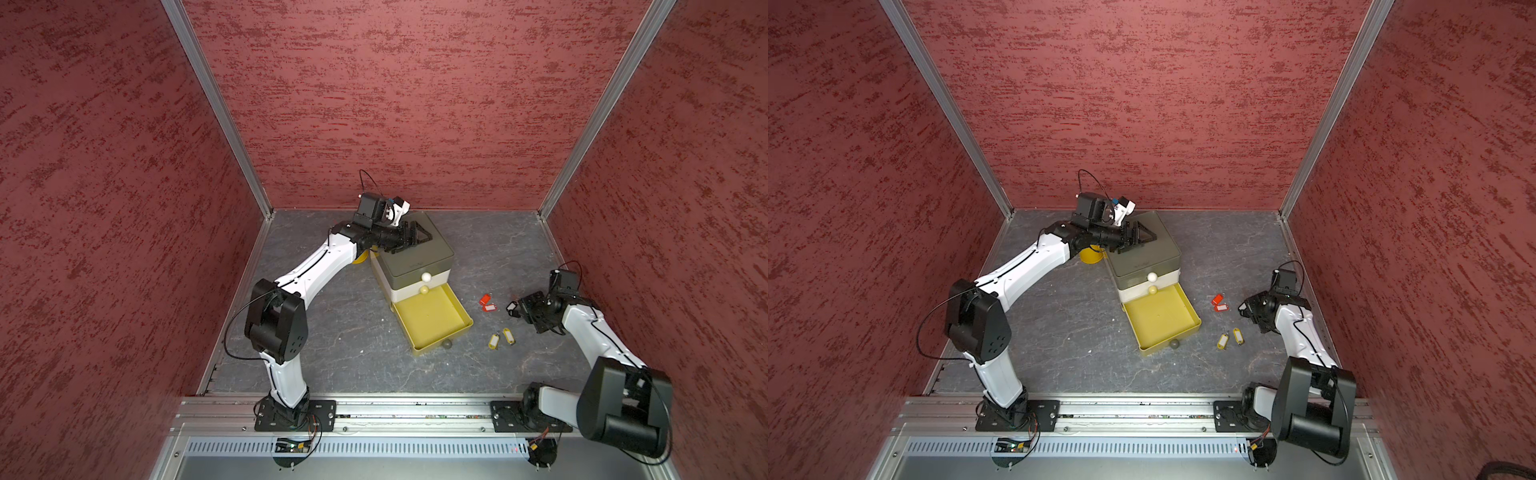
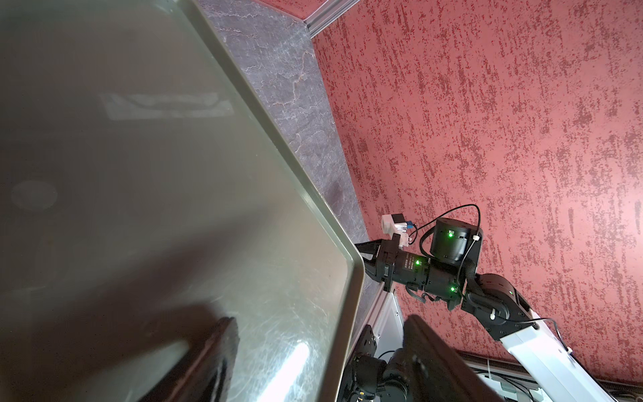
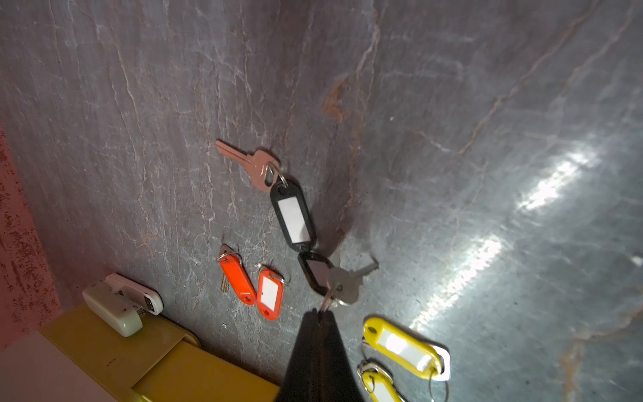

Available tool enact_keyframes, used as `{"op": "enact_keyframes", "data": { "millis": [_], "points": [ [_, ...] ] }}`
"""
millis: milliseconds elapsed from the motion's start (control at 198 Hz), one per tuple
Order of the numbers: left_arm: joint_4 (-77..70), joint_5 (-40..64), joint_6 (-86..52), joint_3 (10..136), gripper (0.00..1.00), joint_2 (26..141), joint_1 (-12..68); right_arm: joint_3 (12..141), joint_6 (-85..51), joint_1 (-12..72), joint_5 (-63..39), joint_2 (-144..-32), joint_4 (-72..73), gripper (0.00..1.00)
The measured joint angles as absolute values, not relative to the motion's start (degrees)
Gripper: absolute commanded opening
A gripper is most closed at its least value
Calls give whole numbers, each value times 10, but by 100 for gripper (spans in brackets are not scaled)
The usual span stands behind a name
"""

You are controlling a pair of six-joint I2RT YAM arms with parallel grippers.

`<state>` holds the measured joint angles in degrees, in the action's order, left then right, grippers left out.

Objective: Take the keys out of the drawer
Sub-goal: Place the key at the center of the board.

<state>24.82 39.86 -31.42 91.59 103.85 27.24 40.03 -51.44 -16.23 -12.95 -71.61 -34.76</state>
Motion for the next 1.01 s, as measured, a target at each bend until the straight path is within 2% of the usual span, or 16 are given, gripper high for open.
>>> {"op": "enact_keyframes", "data": {
  "millis": [642, 869, 1005],
  "points": [
    [249, 395, -314, 916, 79, 1038, 274, 404, -488, -204, -132, -786, -302, 0],
    [250, 390, -314, 916, 79, 1038, 276, 406, -488, -208, -137, -797, -283, 12],
    [251, 387, -314, 917, 79, 1038, 276, 407, -486, -209, -140, -797, -282, 29]
  ]
}}
